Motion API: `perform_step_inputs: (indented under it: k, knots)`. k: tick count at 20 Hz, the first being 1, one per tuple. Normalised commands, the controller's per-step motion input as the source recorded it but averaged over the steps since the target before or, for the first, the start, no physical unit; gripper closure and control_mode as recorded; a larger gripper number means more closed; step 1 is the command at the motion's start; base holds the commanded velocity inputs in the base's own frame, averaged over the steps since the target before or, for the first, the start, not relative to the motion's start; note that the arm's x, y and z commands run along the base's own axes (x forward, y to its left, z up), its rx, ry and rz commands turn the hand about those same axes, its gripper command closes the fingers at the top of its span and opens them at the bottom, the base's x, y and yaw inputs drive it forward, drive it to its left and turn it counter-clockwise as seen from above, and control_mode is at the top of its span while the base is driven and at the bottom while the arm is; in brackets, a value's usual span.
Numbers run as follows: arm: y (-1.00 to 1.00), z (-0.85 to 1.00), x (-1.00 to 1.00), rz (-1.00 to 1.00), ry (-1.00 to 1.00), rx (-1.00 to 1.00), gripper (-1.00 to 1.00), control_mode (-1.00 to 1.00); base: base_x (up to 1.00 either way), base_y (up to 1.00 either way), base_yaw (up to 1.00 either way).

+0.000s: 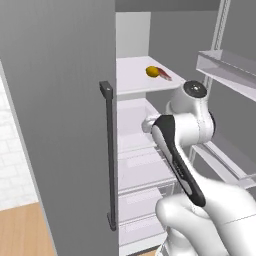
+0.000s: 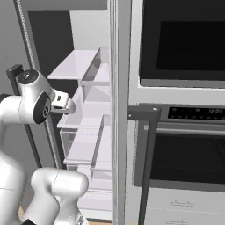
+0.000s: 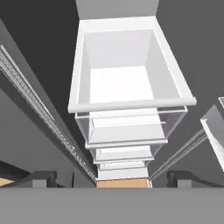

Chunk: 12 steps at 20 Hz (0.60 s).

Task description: Place one lemon and one steak in each tupperware on the nearby counter, to pack two identical lunches.

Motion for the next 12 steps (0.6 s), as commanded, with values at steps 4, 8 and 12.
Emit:
perform_step_inputs:
  k: [4, 8, 12]
  knots:
    - [-0.78, 1.00, 0.10, -0.05, -0.44, 0.06, -1.00, -1.00, 0.00, 0.00, 0.00]
    - [-0.42, 1.00, 0.67, -0.01, -0.25, 0.16, -1.00, -1.00, 0.00, 0.00, 0.00]
    - [-0.01, 1.00, 0.83, -0.10, -0.09, 0.07, -1.00, -1.00, 0.00, 0.00, 0.00]
